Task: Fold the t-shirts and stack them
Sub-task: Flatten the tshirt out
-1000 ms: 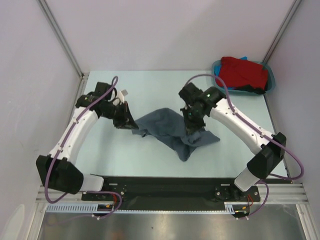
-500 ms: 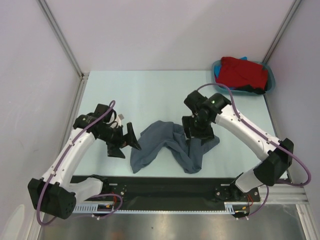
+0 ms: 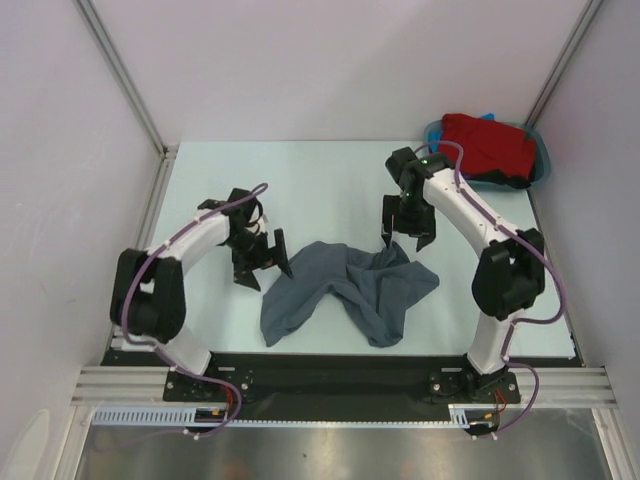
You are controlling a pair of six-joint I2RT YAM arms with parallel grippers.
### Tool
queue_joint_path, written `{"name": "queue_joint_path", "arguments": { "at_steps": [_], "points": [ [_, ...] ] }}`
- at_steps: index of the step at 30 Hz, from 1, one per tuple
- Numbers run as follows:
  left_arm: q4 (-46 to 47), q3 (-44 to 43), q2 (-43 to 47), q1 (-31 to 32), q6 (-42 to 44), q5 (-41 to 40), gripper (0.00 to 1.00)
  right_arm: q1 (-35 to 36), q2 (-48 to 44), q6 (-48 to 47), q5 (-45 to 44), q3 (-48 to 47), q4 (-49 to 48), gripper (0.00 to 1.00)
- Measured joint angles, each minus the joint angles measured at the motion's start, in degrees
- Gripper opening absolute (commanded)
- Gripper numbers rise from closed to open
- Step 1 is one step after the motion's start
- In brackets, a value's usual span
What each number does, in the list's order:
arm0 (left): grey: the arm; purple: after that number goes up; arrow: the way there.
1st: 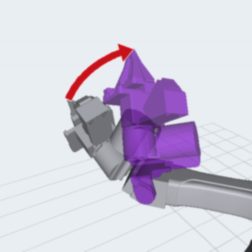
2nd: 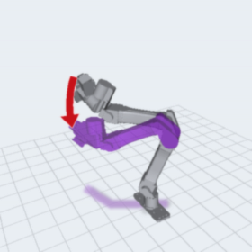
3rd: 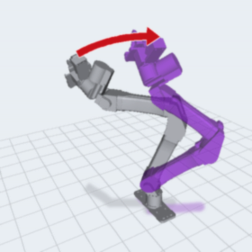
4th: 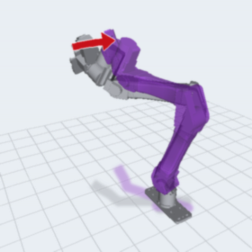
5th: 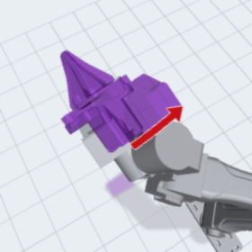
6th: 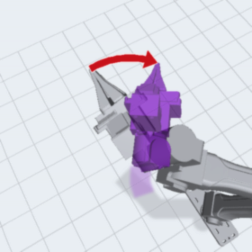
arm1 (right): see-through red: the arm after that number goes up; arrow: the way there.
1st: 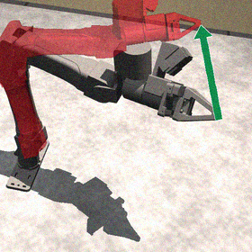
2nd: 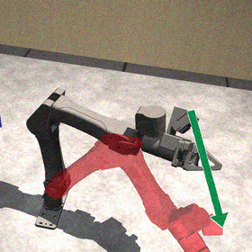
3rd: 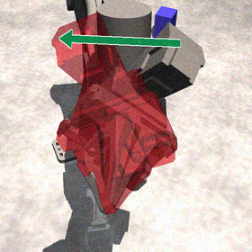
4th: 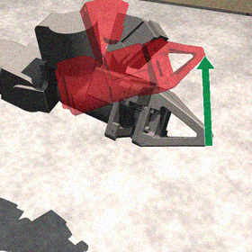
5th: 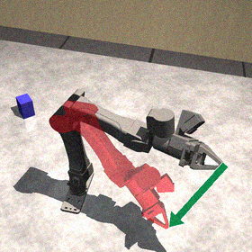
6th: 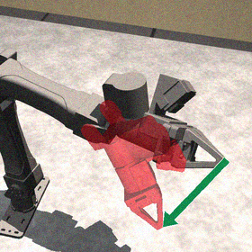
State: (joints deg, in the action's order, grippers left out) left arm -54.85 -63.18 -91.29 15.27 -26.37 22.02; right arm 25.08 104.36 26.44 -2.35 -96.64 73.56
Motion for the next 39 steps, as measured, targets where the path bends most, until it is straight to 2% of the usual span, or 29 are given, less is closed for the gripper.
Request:
{"name": "queue_joint_path", "arguments": {
  "at_steps": [8, 15, 23, 36, 39],
  "points": [
    [8.1, -13.9, -16.2, 0.0, 0.1, 3.5, 1.00, -2.3, 12.4, -1.5, 4.4, -7.9, -4.5, 0.73],
    [11.0, -26.4, -25.8, 0.0, 1.1, 7.4, 1.00, -4.0, 15.7, -1.5, 6.0, -9.9, -5.3, 0.71],
    [11.6, -27.7, -29.3, 0.1, 1.0, 11.1, 1.00, -4.9, 19.0, -2.4, 7.5, -10.4, -5.7, 0.52],
    [10.8, -28.5, -30.2, 0.4, 1.1, 13.2, 1.00, -5.0, 21.7, -2.8, 8.2, -11.0, -5.1, 0.51],
    [10.5, -28.5, -30.2, 0.5, 1.4, 13.2, 1.00, -5.0, 20.9, -3.0, 7.9, -8.7, -5.5, 0.47]
  ]
}}
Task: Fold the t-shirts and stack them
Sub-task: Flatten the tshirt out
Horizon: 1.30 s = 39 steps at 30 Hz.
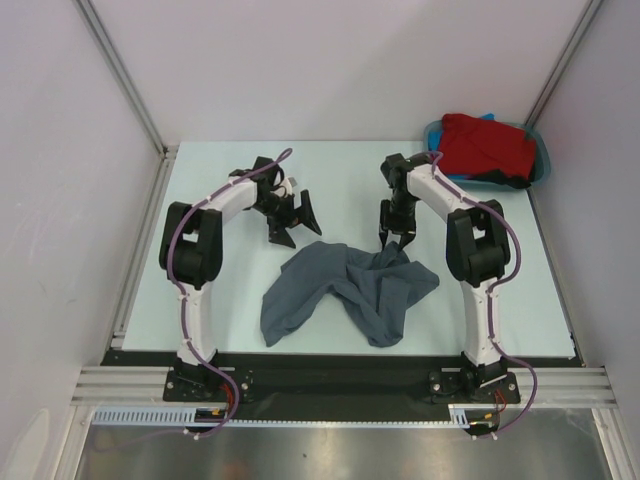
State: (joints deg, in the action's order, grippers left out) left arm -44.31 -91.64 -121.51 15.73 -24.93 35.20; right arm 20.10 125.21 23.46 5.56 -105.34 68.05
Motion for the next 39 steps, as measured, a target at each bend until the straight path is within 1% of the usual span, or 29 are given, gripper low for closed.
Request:
{"name": "queue_joint_path", "arguments": {
  "at_steps": [3, 4, 5, 7, 15, 25, 32, 39],
  "points": [
    [0.0, 0.0, 0.0, 0.1, 0.2, 0.0, 1.00, -0.1, -0.5, -0.2, 0.0, 2.3, -0.1, 0.32],
    [0.0, 0.2, 0.0, 0.2, 0.2, 0.0, 1.00, -0.1, -0.6, -0.2, 0.0, 2.9, -0.2, 0.22],
    [0.0, 0.3, 0.0, 0.2, 0.4, 0.0, 1.00, -0.1, -0.7, -0.4, 0.1, 3.5, -0.4, 0.14],
    [0.1, 1.0, 0.0, 0.3, 0.6, 0.1, 1.00, -0.1, -0.7, -0.5, 0.2, 4.1, -0.6, 0.00],
    [0.0, 2.8, 0.2, 1.1, 1.6, 0.6, 1.00, -0.1, -3.0, -0.6, 0.2, 3.5, -0.6, 0.00],
    [-0.1, 3.5, 1.5, 1.2, 2.1, 0.9, 1.00, -0.7, -12.6, 0.3, -7.0, -7.3, -0.1, 0.00],
    [-0.8, 3.5, 3.4, 1.2, 2.1, 1.0, 1.00, -3.7, -10.6, 1.4, -12.4, -15.3, 1.2, 0.00],
    [-0.6, 3.8, 4.5, 1.2, 2.1, 1.5, 1.00, -6.3, -10.7, 2.0, -17.3, -16.0, 1.8, 0.00]
  ]
}}
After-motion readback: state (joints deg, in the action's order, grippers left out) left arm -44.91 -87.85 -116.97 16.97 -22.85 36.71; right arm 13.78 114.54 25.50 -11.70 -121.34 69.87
